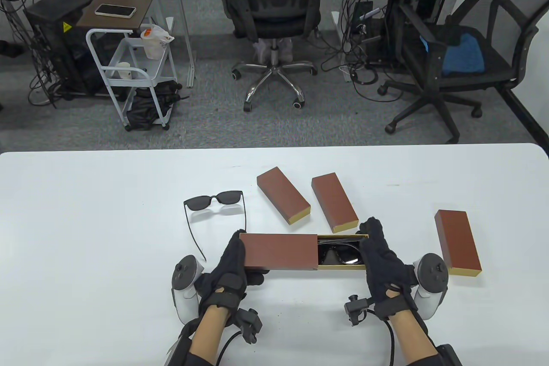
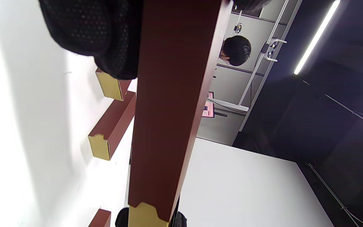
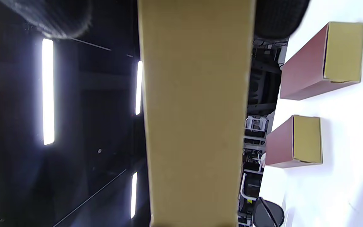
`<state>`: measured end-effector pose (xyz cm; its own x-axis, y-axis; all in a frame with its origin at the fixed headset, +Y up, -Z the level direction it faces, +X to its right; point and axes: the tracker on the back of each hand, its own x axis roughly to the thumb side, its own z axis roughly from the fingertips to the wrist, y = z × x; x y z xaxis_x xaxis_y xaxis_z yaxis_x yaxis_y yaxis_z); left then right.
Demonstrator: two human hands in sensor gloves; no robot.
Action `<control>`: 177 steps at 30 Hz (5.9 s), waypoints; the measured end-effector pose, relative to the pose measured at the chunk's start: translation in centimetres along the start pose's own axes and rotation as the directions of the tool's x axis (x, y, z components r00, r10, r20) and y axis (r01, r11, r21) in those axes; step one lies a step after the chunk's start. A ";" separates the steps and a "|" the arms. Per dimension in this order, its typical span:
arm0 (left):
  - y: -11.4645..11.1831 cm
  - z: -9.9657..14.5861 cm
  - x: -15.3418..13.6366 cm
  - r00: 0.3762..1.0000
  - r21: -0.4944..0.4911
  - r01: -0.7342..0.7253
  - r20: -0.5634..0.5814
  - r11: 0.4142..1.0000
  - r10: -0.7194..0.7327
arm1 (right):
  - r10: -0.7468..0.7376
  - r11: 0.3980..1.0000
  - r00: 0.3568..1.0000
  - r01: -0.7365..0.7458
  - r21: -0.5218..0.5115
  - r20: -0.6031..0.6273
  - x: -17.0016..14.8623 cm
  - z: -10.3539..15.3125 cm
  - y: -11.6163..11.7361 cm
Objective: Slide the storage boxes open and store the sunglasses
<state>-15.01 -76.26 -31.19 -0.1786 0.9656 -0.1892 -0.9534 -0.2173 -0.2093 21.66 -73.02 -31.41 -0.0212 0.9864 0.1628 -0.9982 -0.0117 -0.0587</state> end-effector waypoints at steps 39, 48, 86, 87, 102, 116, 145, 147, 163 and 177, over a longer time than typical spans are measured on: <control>-0.1 -1.0 -1.0 0.986 -0.219 0.075 -0.130 0.973 -0.106 | 0.304 0.852 0.946 -0.323 0.412 0.114 0.2 0.9 4.5; 0.8 -1.0 -1.0 0.975 -0.143 0.168 -0.124 0.975 -0.186 | 0.703 0.451 0.503 -0.862 0.231 0.502 2.1 2.7 8.8; 1.1 1.2 5.3 0.233 0.396 0.899 -0.073 0.187 -0.970 | 0.952 0.124 0.206 -0.936 0.329 0.228 -2.0 -2.8 14.1; 1.2 1.2 5.2 0.244 0.394 0.898 -0.072 0.197 -0.967 | 0.954 0.114 0.195 -0.938 0.327 0.228 -2.0 -2.9 14.2; 1.1 0.8 4.6 0.259 0.369 0.904 -0.069 0.217 -0.963 | 0.931 0.249 0.308 -0.928 0.277 0.194 -0.7 -1.5 10.0; 1.4 -0.4 4.1 0.118 0.350 0.934 -0.126 0.067 -0.985 | 0.948 0.225 0.252 -0.962 0.153 0.194 -1.2 0.0 5.4; 12.3 -16.1 7.5 -0.092 -0.006 0.995 -0.459 -0.100 -0.884 | 0.824 0.566 0.562 -0.821 0.073 -0.074 -1.1 -1.3 -1.6; 12.5 -16.5 7.1 -0.062 -0.030 0.998 -0.463 -0.054 -0.884 | 0.823 0.567 0.563 -0.821 0.068 -0.072 -1.1 -1.3 -1.6; 12.9 -12.8 9.4 0.043 0.112 0.994 -0.369 0.001 -0.928 | 0.773 0.633 0.632 -0.774 -0.010 0.047 0.1 -1.5 -1.0; 3.6 -5.5 10.3 0.020 0.135 0.990 0.060 0.028 -0.998 | 0.764 0.626 0.614 -0.780 0.003 0.197 1.4 -1.4 1.9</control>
<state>-18.96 -67.89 -39.14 0.9332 0.2449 0.2630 -0.2364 0.9695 -0.0640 19.76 -71.43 -32.72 -0.7866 0.5648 0.2495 -0.6088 -0.7769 -0.1609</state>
